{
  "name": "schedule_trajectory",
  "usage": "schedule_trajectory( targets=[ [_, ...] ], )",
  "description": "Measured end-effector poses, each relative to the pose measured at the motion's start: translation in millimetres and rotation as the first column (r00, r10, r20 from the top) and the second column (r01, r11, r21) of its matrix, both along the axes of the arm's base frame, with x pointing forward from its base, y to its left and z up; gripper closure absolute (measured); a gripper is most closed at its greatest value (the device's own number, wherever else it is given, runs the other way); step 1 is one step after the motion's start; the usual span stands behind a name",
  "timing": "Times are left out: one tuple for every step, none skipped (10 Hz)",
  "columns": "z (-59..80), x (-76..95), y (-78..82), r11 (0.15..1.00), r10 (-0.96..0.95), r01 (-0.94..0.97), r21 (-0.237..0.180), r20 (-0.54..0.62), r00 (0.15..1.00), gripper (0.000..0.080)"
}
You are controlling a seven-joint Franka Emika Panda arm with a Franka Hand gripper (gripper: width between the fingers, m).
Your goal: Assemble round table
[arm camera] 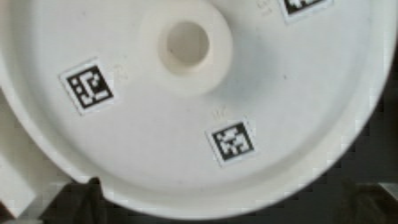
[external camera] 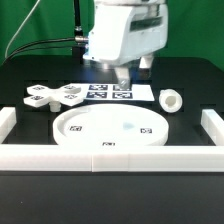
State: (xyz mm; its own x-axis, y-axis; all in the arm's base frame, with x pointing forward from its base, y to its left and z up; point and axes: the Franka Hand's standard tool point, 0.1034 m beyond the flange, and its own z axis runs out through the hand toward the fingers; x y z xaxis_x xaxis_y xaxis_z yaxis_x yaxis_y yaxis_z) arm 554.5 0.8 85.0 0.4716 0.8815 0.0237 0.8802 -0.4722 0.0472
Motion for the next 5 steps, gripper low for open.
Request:
schedule_trajectory(
  targets=[
    [-8.7,1.2,-9.4,1.0,0.008,-0.008,0.002,0.01,1.0,0.015],
    [-20.4,-1.9,-18.3,1.0,0.017,-0.017,0.004,-0.004,1.0,0.015],
    [-34.0,-4.3,-28.8,1.0,0.006,-0.006,0.007,-0.023,1.0,0.015],
    [-42.7,-5.4,-31.8,1.0,-0.006,0.006,0.01,-0.034,0.999,0.015],
    [-48.5,-7.9,-28.7,1.0,-0.002,0.002,0.012,-0.044,0.999,0.015]
  ],
)
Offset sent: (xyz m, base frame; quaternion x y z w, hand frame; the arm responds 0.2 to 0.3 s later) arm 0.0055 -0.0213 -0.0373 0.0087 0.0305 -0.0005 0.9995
